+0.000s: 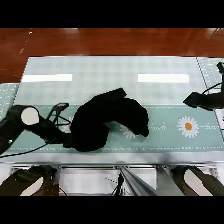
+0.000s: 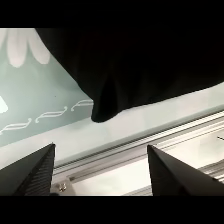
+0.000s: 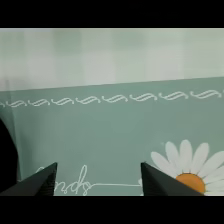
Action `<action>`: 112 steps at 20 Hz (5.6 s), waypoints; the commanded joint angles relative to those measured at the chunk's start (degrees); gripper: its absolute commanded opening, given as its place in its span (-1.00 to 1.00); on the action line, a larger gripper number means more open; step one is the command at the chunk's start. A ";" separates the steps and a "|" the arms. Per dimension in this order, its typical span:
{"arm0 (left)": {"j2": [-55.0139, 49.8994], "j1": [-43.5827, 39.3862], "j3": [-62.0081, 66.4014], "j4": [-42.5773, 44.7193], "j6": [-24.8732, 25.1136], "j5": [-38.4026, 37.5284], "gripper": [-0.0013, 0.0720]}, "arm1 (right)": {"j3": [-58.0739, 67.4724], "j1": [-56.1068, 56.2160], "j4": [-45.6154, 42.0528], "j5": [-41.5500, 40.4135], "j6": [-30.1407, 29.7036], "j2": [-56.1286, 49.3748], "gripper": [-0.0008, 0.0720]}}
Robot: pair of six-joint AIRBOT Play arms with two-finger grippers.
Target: Fold the shirts.
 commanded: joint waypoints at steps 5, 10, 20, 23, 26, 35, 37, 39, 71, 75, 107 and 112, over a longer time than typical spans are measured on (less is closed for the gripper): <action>-1.14 0.57 -8.31 -9.05 3.37 12.17 1.00 | -4.26 -1.18 6.45 -0.37 -3.10 0.04 0.72; -7.61 0.57 -9.05 -11.37 3.34 20.52 0.65 | -4.26 -1.18 8.37 0.48 -3.06 0.04 0.72; -10.80 0.50 -9.03 -12.48 5.51 20.92 -0.91 | -16.76 0.13 19.61 4.26 -5.25 0.04 0.69; -10.12 0.52 -9.01 -12.48 5.51 20.83 -0.91 | -23.21 6.67 24.37 -2.67 -5.16 0.04 0.69; -8.81 0.52 -8.92 -12.48 5.51 20.24 -0.91 | -26.43 14.25 28.00 -12.28 -2.99 -0.31 0.69; -4.96 0.59 -5.25 -12.48 5.49 19.78 -0.91 | -26.67 31.50 40.81 -23.45 -2.82 -12.74 0.05; -4.92 0.59 -2.99 -12.41 5.51 19.21 -0.91 | -25.70 30.73 40.74 -21.03 -3.78 -11.93 -0.92; -4.61 0.76 0.76 -12.22 5.53 17.77 -0.91 | -23.15 28.17 40.28 -15.91 -5.86 -8.50 -0.92; 10.99 25.14 51.74 -4.46 7.80 -13.11 -0.91 | 27.32 6.73 -7.21 36.48 6.93 13.84 -0.92; 9.77 25.07 37.75 -4.66 7.87 -8.55 -0.91 | 14.86 10.78 -6.60 32.41 7.87 10.10 -0.92; -3.65 36.52 -0.76 -15.63 18.82 0.66 0.95 | -11.06 -7.26 20.59 10.25 -9.75 -3.17 0.59; -5.07 34.51 -4.61 -18.49 22.27 6.54 0.96 | -15.34 -7.26 25.97 7.08 -12.09 -3.17 0.59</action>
